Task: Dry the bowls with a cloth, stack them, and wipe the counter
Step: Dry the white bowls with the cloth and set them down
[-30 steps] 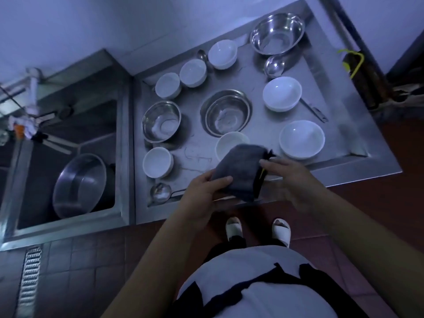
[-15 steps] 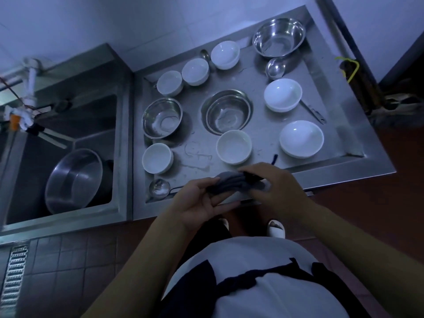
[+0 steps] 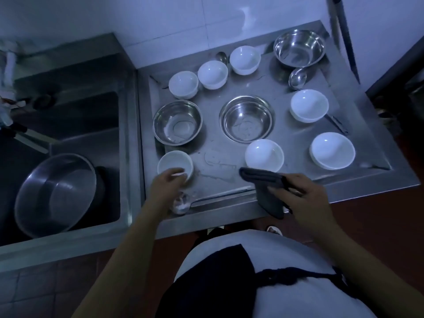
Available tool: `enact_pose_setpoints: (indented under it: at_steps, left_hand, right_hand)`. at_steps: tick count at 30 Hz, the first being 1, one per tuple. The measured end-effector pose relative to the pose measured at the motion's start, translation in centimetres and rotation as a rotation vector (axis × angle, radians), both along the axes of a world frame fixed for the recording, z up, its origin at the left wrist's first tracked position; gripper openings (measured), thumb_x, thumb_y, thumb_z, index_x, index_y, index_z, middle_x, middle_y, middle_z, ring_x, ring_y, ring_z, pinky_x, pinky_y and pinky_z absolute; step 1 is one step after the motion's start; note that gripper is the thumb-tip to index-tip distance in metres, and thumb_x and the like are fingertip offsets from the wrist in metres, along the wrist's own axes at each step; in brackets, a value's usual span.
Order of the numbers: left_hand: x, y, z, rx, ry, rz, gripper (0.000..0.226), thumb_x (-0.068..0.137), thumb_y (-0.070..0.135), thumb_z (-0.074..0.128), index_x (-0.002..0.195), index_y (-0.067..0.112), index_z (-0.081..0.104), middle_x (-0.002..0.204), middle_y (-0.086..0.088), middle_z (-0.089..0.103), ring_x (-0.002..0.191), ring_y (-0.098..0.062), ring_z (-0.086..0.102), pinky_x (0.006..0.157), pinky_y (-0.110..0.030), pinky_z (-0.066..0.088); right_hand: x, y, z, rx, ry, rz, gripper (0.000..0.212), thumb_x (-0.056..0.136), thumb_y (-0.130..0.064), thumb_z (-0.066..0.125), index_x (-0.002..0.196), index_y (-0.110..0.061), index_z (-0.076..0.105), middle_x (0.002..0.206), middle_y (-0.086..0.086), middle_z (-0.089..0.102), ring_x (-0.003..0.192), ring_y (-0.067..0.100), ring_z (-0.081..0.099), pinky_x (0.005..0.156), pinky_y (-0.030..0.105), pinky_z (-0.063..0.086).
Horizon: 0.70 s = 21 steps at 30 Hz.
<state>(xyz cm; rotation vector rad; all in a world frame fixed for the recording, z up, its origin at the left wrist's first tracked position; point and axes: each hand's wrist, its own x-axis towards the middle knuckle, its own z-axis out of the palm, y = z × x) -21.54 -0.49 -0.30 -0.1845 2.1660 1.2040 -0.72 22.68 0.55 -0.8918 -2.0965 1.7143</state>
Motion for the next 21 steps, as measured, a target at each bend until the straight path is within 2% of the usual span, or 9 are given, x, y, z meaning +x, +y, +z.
enact_pose_setpoints:
  at_steps: [1, 3, 6, 8, 11, 14, 16, 19, 21]
  left_hand:
    - [-1.7, -1.2, -0.8, -0.103, 0.096, -0.085, 0.020, 0.094, 0.018, 0.068, 0.113, 0.023, 0.068, 0.114, -0.005, 0.068, 0.103, -0.027, 0.067, 0.084, -0.038, 0.054]
    - [-4.7, -2.9, -2.0, -0.309, 0.257, -0.290, 0.039, 0.092, 0.018, 0.068, 0.130, 0.017, 0.061, 0.114, 0.000, 0.057, 0.105, -0.025, 0.059, 0.083, -0.034, 0.046]
    - [-8.6, -3.5, -4.1, -0.376, 0.322, -0.482, 0.039, 0.085, 0.010, 0.068, 0.124, 0.007, 0.060, 0.112, -0.012, 0.062, 0.093, -0.027, 0.059, 0.068, -0.032, 0.043]
    - [-10.6, -3.0, -5.6, -0.424, 0.315, -0.573, 0.040, 0.084, 0.014, 0.066, 0.123, 0.010, 0.058, 0.114, -0.014, 0.062, 0.095, -0.032, 0.062, 0.069, -0.034, 0.045]
    - [-12.5, -2.0, -7.2, -0.464, 0.288, -0.651, 0.048, 0.088, 0.015, 0.062, 0.135, 0.017, 0.052, 0.122, -0.010, 0.062, 0.104, -0.032, 0.060, 0.076, -0.036, 0.045]
    - [-13.4, -1.5, -8.1, -0.459, 0.286, -0.672, 0.042, 0.091, 0.005, 0.054, 0.131, 0.015, 0.058, 0.122, -0.014, 0.065, 0.106, -0.035, 0.060, 0.076, -0.036, 0.043]
    - [-13.7, -1.6, -8.5, -0.430, 0.281, -0.623, 0.040, 0.090, -0.001, 0.050, 0.124, 0.013, 0.065, 0.118, -0.016, 0.067, 0.102, -0.035, 0.060, 0.076, -0.036, 0.044]
    - [-13.9, -1.6, -8.3, -0.328, 0.237, -0.543, 0.048, 0.086, -0.005, 0.051, 0.124, 0.017, 0.070, 0.115, -0.011, 0.069, 0.091, -0.025, 0.056, 0.072, -0.033, 0.044]
    - [-13.8, -1.6, -7.8, -0.236, 0.205, -0.508, 0.050, 0.083, -0.004, 0.057, 0.125, 0.018, 0.071, 0.115, -0.008, 0.069, 0.096, -0.024, 0.061, 0.074, -0.032, 0.045]
  right_hand:
    - [-0.3, -0.4, 0.2, 0.004, -0.004, -0.066, 0.029, 0.083, -0.003, 0.078, 0.087, -0.031, 0.074, 0.096, -0.006, 0.070, 0.086, 0.002, 0.066, 0.078, 0.016, 0.048]
    - [-0.7, -1.1, 0.2, -0.033, -0.012, -0.179, 0.024, 0.084, -0.004, 0.077, 0.086, -0.027, 0.075, 0.096, 0.003, 0.071, 0.084, 0.007, 0.065, 0.078, 0.029, 0.052]
    - [-1.1, -2.5, 0.0, -0.070, -0.061, -0.273, 0.015, 0.086, -0.010, 0.078, 0.094, -0.023, 0.079, 0.096, 0.001, 0.073, 0.089, 0.014, 0.067, 0.083, 0.045, 0.055]
    - [-1.5, -3.8, 0.2, -0.072, -0.070, -0.303, 0.015, 0.087, -0.012, 0.077, 0.099, -0.021, 0.079, 0.099, 0.002, 0.075, 0.091, 0.014, 0.068, 0.084, 0.040, 0.056]
    - [-2.5, -5.9, 0.8, -0.115, -0.031, -0.363, 0.015, 0.088, -0.005, 0.073, 0.098, -0.015, 0.078, 0.092, 0.005, 0.076, 0.081, 0.009, 0.064, 0.071, 0.022, 0.054]
    - [-3.2, -7.6, 1.3, -0.183, 0.013, -0.452, 0.012, 0.089, 0.000, 0.070, 0.094, -0.009, 0.076, 0.081, 0.010, 0.070, 0.069, 0.013, 0.057, 0.060, 0.022, 0.050]
    - [-3.1, -8.0, 1.5, -0.175, 0.013, -0.485, 0.012, 0.090, 0.002, 0.068, 0.095, -0.006, 0.076, 0.082, 0.009, 0.072, 0.072, 0.009, 0.060, 0.063, 0.017, 0.052]
    - [-3.0, -8.1, 1.8, -0.137, -0.013, -0.512, 0.014, 0.090, 0.001, 0.067, 0.100, -0.006, 0.076, 0.086, -0.003, 0.077, 0.080, 0.002, 0.065, 0.072, 0.016, 0.053]
    - [-3.3, -7.9, 1.8, -0.138, -0.015, -0.556, 0.014, 0.090, 0.002, 0.067, 0.099, -0.004, 0.074, 0.083, -0.007, 0.077, 0.078, 0.001, 0.066, 0.072, 0.016, 0.053]
